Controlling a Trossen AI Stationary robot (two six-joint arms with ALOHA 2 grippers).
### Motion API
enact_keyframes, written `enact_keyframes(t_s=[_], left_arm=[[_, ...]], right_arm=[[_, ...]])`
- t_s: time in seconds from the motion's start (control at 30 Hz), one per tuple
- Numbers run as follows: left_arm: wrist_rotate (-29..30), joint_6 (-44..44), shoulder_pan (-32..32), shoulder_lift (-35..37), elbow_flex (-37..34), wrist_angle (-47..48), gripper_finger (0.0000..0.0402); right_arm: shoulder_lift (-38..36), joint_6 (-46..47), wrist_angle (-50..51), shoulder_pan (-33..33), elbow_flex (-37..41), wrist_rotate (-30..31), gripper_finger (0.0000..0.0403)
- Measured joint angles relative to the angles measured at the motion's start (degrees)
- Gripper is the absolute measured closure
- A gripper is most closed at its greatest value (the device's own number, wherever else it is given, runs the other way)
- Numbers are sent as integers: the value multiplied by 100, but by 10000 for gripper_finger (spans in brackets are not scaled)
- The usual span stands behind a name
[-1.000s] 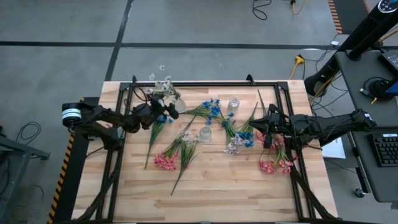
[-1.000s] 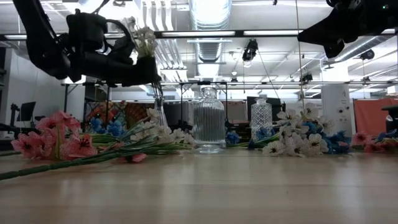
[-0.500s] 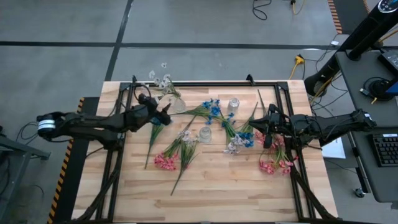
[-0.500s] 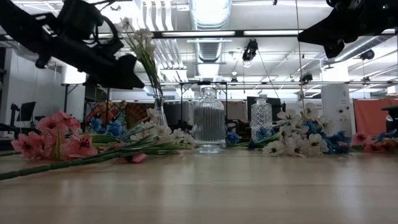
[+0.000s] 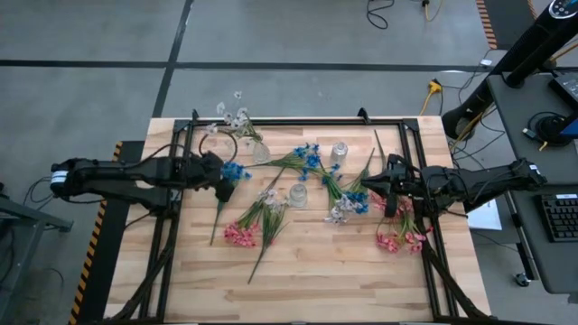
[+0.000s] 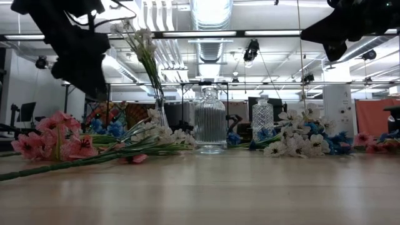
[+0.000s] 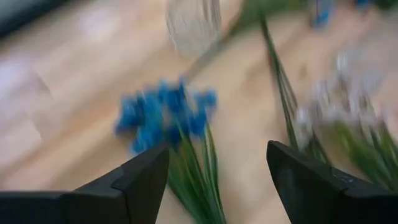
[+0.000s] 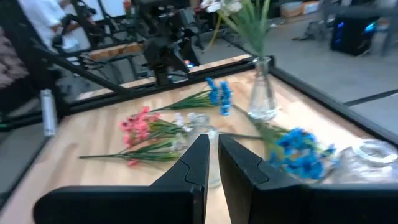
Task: Sort flowers into vase by color
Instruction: Put the left blue flower into the middle transparent vase
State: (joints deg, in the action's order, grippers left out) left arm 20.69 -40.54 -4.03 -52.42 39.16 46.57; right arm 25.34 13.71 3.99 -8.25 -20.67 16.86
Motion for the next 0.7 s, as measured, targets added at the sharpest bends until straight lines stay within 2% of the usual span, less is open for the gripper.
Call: enact_keyframes(t_s=[0.23,0.4,0.53,0.7], left_arm=[[-548,-288,166,-164,52,344,147],[-205,-1428,201,-474,-119,367,147],[-337,-2140,275,-896,-338,388,147],[-373,-2447,386,-1504,-374,289,147]], right_arm=[[182,347,16,0,-21,-101,374],[540,314,22,0,-230,-237,374],[818,216,123,0,-433,-251,374],[1182,147,309,0,-686,-243,374]])
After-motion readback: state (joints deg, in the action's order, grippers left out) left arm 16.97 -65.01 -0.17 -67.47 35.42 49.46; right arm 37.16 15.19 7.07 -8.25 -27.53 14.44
